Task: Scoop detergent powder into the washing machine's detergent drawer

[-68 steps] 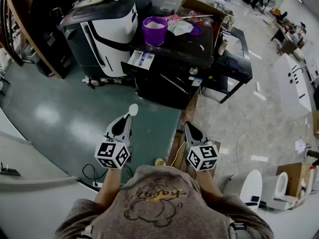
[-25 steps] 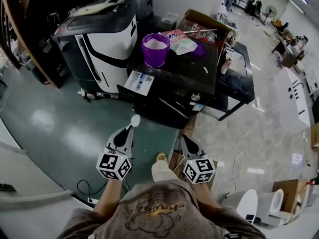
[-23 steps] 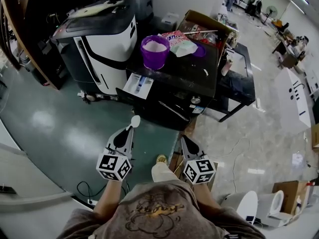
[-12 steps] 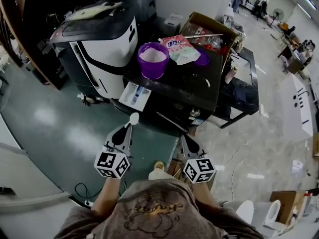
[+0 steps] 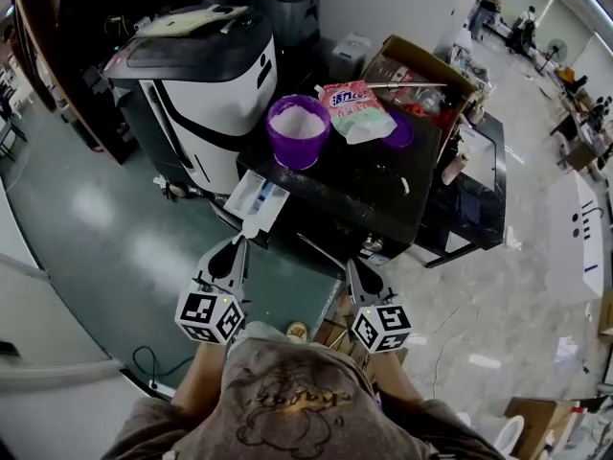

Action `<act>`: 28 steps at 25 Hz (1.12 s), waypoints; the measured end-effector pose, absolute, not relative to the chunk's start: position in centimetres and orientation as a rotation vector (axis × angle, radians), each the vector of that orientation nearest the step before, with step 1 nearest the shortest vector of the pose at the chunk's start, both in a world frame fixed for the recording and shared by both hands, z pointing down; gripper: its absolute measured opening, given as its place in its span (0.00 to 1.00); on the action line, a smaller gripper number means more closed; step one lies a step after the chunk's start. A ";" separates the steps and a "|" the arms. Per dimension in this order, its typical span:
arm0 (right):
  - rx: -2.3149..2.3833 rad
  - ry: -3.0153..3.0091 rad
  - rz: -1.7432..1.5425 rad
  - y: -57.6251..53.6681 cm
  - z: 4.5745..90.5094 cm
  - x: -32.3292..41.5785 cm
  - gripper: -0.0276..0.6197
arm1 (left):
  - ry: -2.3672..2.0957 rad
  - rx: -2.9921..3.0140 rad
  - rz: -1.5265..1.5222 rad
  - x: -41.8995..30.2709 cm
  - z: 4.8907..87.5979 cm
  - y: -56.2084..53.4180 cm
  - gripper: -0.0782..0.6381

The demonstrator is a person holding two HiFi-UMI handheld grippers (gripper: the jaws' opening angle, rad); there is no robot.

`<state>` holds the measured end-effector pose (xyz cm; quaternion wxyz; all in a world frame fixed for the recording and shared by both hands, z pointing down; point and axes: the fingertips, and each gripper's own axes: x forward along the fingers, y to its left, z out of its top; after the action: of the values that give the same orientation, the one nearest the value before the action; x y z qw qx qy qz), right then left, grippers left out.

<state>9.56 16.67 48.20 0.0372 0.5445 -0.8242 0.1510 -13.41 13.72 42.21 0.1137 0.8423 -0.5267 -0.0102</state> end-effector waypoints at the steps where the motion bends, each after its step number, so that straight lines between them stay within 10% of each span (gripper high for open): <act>1: 1.665 -2.534 0.461 16.3 48.1 9.7 0.05 | -1.552 2.467 -0.030 -13.3 42.2 13.6 0.14; 28: 1.736 -2.517 0.439 4.8 47.3 12.0 0.05 | -1.522 2.496 -0.096 -11.3 41.6 0.6 0.14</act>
<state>11.97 4.78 47.34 0.0263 0.5619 -0.8145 0.1419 -11.25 0.65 41.60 0.1080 0.8483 -0.5173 -0.0326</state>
